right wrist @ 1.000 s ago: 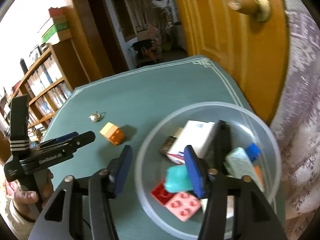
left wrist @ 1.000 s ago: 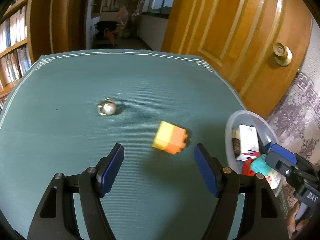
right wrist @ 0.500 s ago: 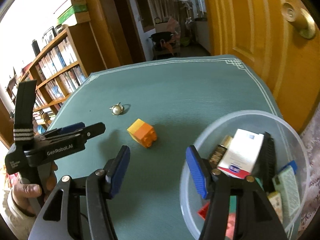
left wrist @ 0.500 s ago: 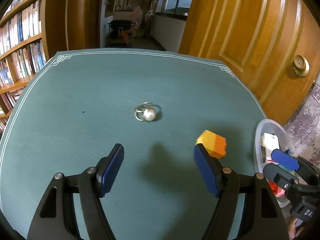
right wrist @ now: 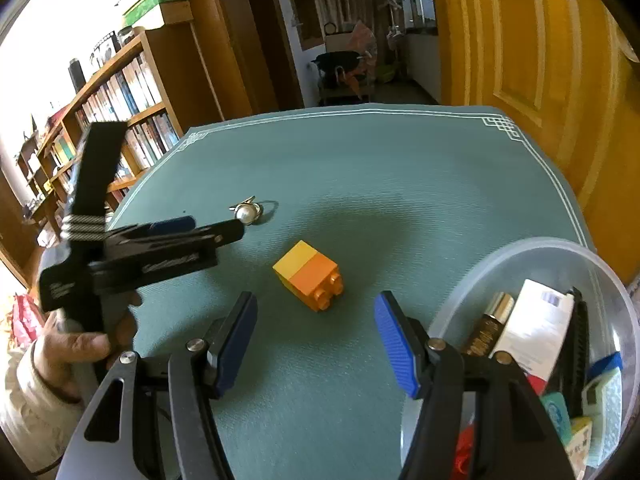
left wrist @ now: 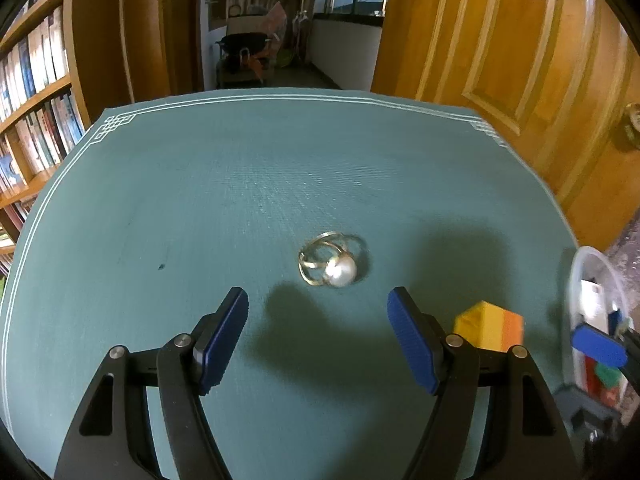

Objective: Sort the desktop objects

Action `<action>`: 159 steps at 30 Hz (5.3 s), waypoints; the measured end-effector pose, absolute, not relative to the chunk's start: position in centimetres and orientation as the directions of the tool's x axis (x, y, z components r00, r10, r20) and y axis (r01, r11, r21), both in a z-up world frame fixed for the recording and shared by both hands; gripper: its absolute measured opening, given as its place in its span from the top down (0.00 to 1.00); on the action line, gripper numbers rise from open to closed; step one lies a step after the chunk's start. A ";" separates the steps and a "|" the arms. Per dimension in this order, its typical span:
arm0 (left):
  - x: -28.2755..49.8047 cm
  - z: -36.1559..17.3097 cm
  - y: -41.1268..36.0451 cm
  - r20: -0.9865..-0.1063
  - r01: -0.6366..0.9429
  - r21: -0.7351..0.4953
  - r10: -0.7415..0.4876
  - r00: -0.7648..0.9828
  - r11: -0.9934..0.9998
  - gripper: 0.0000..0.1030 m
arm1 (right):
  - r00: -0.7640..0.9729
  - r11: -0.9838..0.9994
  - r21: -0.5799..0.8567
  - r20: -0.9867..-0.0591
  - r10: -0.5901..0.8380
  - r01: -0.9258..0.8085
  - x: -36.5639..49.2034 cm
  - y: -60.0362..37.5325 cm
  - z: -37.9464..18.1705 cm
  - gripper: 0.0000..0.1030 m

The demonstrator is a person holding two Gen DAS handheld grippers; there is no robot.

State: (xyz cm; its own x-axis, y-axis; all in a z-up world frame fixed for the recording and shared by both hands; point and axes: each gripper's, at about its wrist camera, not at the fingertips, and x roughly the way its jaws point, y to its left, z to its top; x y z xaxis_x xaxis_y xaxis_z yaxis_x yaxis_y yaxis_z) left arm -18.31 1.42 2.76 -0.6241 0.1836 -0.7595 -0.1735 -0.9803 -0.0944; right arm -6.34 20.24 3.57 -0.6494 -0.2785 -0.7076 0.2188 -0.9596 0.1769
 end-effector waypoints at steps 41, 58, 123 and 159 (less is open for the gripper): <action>-19.8 2.7 1.1 -0.699 -0.153 -0.013 0.119 -0.706 -0.988 0.63 | -0.596 -0.976 0.025 -0.788 -0.154 0.218 -12.2 16.2 -1.6 0.50; -16.9 5.9 4.3 -0.657 -0.253 -0.028 0.209 -0.725 -0.967 0.63 | -0.691 -0.988 0.080 -0.706 -0.152 0.135 -6.8 21.5 4.0 0.50; -4.2 10.7 19.7 -0.601 -0.426 0.084 0.295 -0.742 -0.901 0.19 | -0.742 -0.970 0.184 -0.671 -0.004 -0.161 4.9 39.1 4.7 0.14; 4.2 10.2 18.9 -0.641 -0.451 0.041 0.323 -0.696 -0.892 0.19 | -0.728 -0.976 0.142 -0.686 0.024 -0.166 11.9 35.6 3.6 0.00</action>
State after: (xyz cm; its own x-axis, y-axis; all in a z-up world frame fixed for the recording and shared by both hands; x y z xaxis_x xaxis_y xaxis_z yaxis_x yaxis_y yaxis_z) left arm 4.22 18.94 10.20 -0.6963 0.3228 -0.6410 -0.4511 -0.8915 0.0411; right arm 11.86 35.58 3.58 -0.7276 0.0241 -0.6856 -0.1665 -0.9757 0.1424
